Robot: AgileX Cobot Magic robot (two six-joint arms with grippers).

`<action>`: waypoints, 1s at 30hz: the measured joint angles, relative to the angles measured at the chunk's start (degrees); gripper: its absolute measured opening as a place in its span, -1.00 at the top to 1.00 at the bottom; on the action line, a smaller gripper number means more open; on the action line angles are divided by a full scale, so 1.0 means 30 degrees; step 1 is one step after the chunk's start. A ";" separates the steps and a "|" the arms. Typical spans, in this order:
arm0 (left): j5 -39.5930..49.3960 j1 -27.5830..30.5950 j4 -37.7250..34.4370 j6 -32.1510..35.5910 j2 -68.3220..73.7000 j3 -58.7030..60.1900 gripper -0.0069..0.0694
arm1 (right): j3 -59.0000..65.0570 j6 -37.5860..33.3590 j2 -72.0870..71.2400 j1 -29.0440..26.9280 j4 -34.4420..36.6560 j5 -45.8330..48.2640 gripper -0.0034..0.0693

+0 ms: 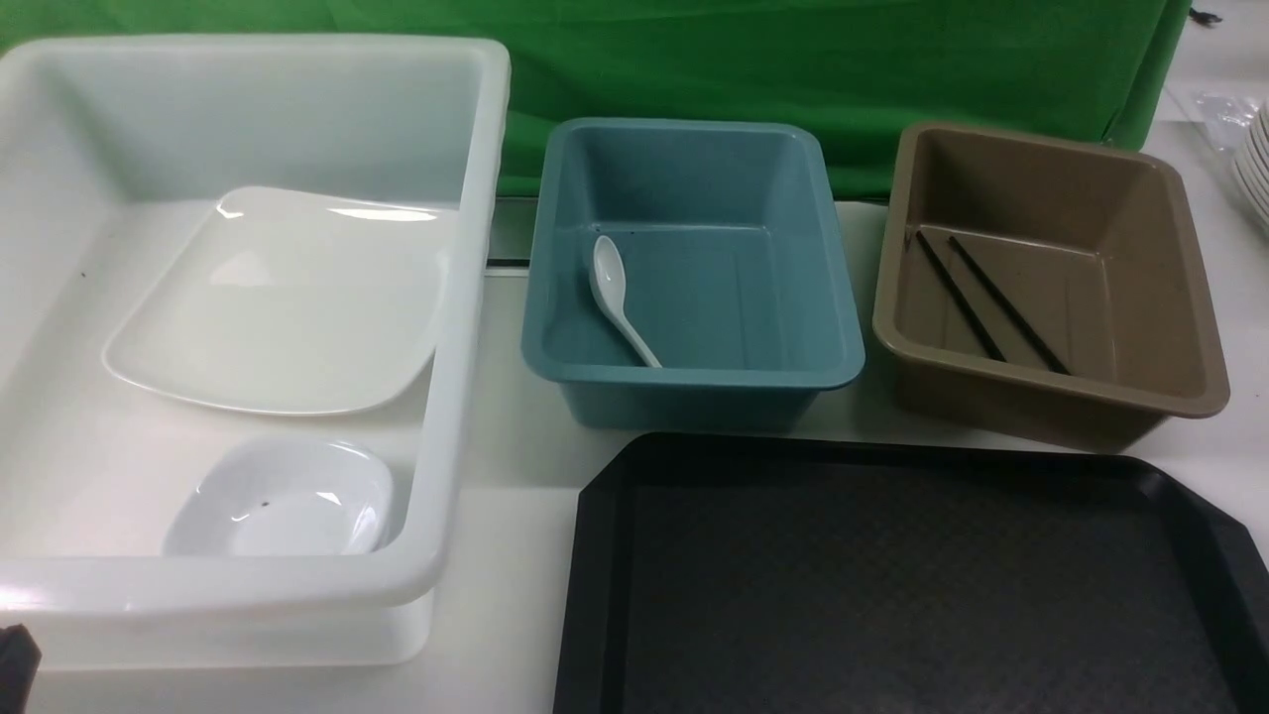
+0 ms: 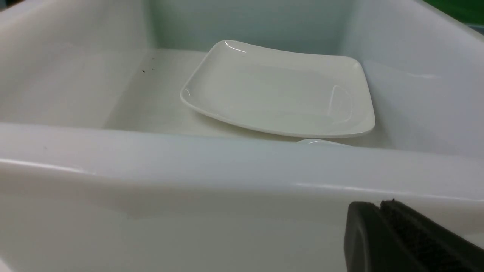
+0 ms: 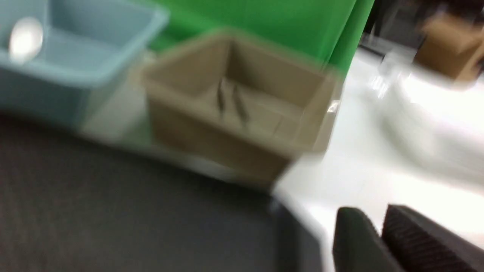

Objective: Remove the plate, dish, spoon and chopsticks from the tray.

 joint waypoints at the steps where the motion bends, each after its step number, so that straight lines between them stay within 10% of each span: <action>1: 0.0000 0.0000 0.0000 0.0004 0.0000 0.0000 0.77 | 0.0567 0.0581 -0.0290 0.0000 0.0000 0.0358 0.47; 30: 0.0000 0.0000 0.0049 0.0063 0.0000 0.0000 0.77 | 0.1036 0.2104 -0.1866 0.0000 -0.0174 0.1837 0.33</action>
